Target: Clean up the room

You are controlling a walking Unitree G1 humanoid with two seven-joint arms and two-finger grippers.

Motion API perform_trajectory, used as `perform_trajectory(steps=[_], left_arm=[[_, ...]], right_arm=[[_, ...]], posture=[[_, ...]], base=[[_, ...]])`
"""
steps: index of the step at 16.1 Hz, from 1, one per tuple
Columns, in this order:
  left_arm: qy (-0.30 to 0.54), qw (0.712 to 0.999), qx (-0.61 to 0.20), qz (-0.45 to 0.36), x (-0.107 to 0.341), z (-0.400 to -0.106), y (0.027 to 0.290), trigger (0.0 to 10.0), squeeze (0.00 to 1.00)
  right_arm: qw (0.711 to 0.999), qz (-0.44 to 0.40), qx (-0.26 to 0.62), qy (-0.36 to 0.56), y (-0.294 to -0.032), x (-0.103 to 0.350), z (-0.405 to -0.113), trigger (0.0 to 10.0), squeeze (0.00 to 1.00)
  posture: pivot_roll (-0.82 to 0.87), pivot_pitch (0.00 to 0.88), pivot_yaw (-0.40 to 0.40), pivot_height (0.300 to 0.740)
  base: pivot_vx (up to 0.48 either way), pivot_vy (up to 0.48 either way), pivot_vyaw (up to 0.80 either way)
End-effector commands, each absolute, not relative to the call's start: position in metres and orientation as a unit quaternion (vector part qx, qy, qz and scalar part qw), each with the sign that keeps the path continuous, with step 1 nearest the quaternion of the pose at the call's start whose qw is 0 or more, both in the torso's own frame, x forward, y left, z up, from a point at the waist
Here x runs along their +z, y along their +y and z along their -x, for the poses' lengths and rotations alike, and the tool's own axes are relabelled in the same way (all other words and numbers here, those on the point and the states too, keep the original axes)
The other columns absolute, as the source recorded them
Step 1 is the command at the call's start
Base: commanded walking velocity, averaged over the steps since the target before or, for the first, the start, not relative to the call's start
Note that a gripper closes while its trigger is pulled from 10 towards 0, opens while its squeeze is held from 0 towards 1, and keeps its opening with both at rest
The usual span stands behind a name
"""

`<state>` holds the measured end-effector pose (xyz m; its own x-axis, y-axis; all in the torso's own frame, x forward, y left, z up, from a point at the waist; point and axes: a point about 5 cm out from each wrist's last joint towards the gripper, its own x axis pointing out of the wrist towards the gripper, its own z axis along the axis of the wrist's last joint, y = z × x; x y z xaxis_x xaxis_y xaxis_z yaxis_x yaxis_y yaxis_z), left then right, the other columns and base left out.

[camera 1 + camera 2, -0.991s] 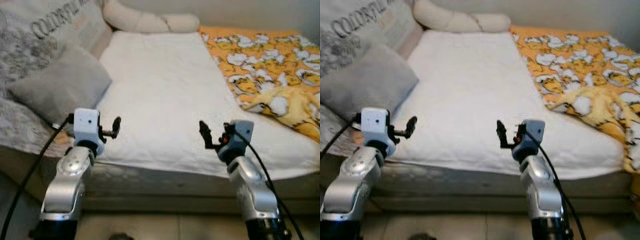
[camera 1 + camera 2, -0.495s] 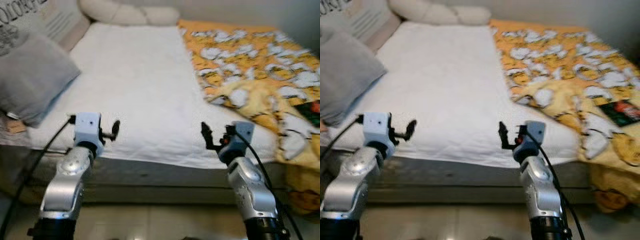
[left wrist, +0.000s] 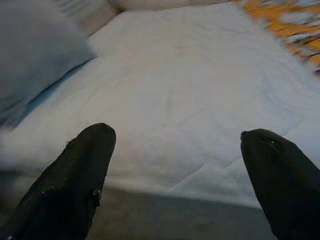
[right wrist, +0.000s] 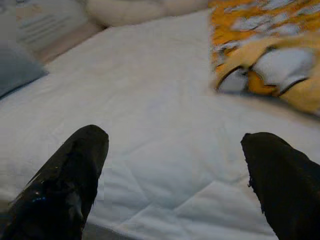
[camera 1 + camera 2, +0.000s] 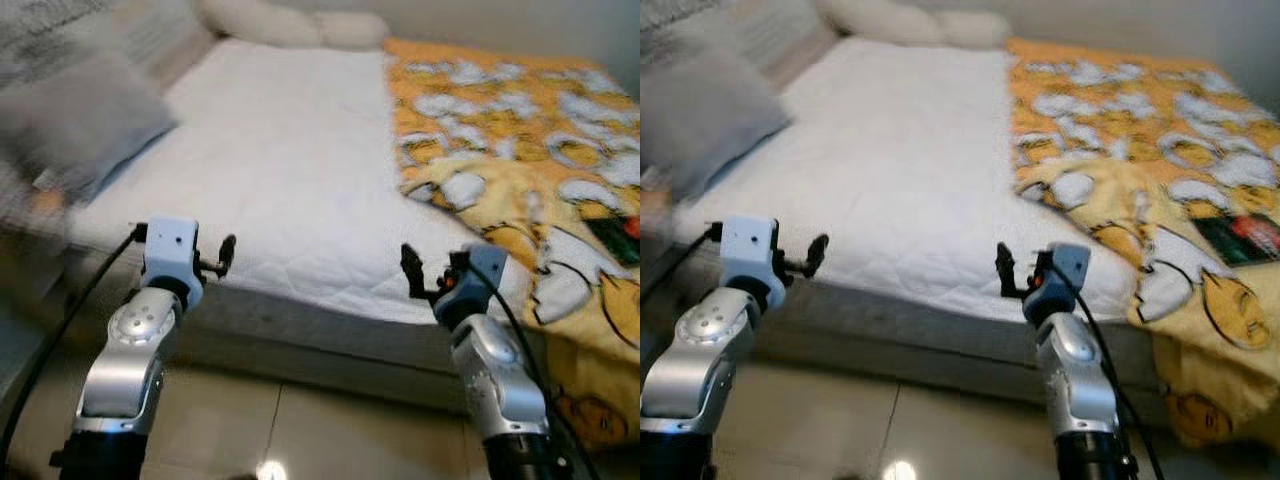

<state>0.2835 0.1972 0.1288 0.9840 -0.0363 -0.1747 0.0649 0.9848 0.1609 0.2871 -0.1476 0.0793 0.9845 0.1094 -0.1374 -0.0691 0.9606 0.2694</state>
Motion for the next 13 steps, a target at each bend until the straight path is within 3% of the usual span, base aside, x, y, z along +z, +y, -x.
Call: perform_trajectory(steps=[1,2,13], left_arm=[[0.088,0.992,-0.026,-0.085,0.1284,-0.2833,0.1974,10.0,0.86],[0.088,0.992,-0.026,-0.084,0.1278,-0.2832,0.1972,10.0,0.86],[0.088,0.992,-0.028,-0.083,0.1261,-0.2835,0.1951,10.0,0.86]], right_arm=[[0.988,-0.127,0.045,0.069,-0.1466,0.0832,-0.2906,10.0,1.00],[0.989,-0.128,0.041,0.069,-0.1478,0.0827,-0.2907,10.0,1.00],[0.989,-0.130,0.032,0.068,-0.1493,0.0818,-0.2913,10.0,1.00]], posture=[[-0.02,0.000,-0.012,0.740],[-0.02,0.000,-0.012,0.740],[-0.03,0.000,-0.014,0.740]], base=[[0.000,-0.450,0.80],[0.000,-0.446,0.80],[0.000,-0.450,0.00]])
